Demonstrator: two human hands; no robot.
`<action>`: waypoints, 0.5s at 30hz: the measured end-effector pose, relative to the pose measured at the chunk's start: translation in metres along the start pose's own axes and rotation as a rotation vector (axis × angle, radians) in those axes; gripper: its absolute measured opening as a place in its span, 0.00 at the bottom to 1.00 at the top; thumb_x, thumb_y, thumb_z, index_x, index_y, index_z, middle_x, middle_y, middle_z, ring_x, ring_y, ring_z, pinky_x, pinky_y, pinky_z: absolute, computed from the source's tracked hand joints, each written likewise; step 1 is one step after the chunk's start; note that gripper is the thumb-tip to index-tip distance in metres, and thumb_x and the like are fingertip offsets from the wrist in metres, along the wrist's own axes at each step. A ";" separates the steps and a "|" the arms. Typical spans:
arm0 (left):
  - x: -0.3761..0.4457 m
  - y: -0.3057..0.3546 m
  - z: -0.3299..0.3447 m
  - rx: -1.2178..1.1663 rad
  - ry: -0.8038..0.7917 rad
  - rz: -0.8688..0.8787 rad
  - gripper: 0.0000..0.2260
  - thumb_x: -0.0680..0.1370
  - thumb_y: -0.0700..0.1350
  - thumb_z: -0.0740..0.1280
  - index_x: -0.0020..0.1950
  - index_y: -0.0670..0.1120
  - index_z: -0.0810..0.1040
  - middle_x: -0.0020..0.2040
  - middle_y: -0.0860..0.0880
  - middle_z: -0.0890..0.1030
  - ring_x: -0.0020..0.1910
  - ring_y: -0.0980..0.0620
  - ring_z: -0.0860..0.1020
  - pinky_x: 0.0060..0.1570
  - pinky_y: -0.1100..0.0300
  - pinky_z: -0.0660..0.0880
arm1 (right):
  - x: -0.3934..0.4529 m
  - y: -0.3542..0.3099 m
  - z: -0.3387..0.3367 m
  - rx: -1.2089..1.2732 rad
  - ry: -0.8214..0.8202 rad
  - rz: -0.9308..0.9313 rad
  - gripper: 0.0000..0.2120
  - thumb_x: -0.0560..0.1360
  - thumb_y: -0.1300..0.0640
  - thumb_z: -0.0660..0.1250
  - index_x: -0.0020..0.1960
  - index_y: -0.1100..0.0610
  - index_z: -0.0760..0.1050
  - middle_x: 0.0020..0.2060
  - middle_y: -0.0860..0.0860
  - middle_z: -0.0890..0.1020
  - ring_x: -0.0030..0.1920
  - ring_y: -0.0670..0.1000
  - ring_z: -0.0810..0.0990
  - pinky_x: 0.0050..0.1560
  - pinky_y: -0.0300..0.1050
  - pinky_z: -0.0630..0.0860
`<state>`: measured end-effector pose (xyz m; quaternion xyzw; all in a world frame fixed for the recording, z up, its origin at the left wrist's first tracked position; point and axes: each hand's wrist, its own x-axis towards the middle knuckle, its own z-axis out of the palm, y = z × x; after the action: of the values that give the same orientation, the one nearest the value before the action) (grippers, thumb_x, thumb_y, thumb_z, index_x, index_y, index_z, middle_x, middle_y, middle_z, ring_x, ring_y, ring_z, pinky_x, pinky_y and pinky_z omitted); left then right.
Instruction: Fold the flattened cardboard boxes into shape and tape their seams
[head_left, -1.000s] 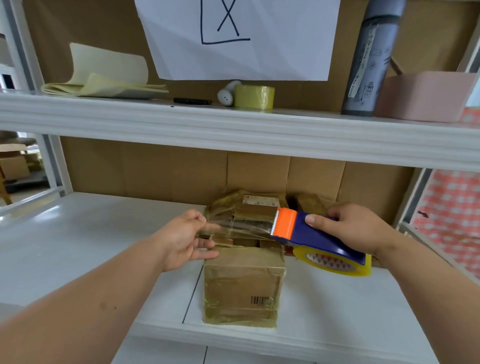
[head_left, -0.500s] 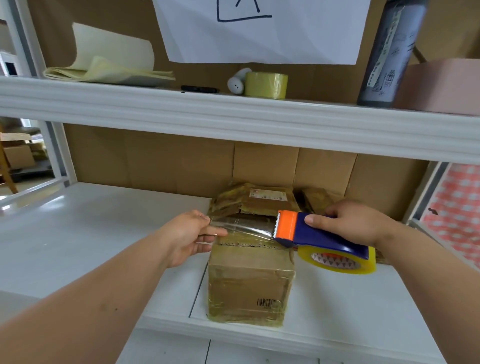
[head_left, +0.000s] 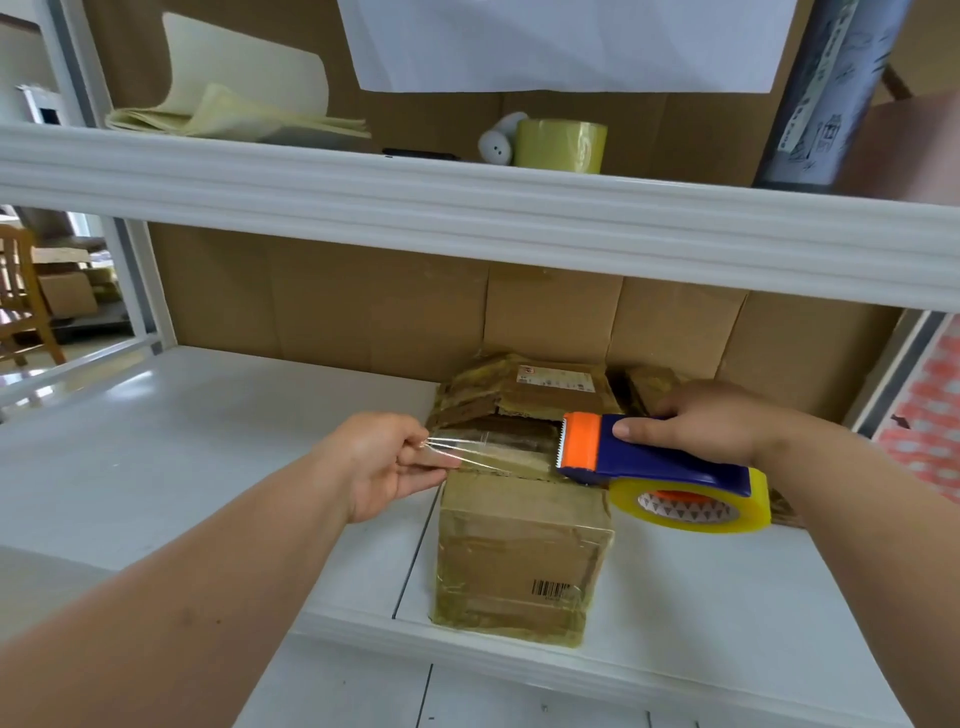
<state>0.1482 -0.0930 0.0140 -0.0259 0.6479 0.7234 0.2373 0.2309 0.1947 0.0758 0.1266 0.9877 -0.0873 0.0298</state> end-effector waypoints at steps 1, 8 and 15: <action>0.000 -0.003 0.001 0.003 0.034 0.011 0.06 0.81 0.32 0.55 0.46 0.35 0.69 0.34 0.38 0.81 0.45 0.45 0.86 0.45 0.54 0.82 | 0.000 0.000 0.000 -0.006 -0.002 -0.002 0.28 0.74 0.29 0.59 0.40 0.53 0.78 0.36 0.50 0.79 0.39 0.50 0.77 0.39 0.45 0.68; 0.005 -0.014 0.005 0.005 0.157 0.015 0.03 0.78 0.30 0.61 0.46 0.34 0.74 0.34 0.38 0.80 0.28 0.47 0.82 0.26 0.56 0.79 | 0.000 0.001 0.000 -0.055 0.005 -0.025 0.28 0.74 0.28 0.58 0.40 0.52 0.78 0.35 0.50 0.79 0.38 0.49 0.78 0.38 0.44 0.69; 0.004 -0.019 -0.001 0.164 0.166 -0.090 0.02 0.81 0.36 0.64 0.49 0.38 0.75 0.31 0.45 0.72 0.35 0.49 0.77 0.40 0.44 0.81 | 0.003 0.005 0.002 -0.077 0.035 -0.044 0.29 0.72 0.26 0.58 0.39 0.51 0.78 0.35 0.49 0.80 0.39 0.49 0.78 0.39 0.44 0.70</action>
<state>0.1514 -0.0922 -0.0050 -0.0952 0.7205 0.6519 0.2164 0.2296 0.1995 0.0724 0.1053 0.9932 -0.0478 0.0156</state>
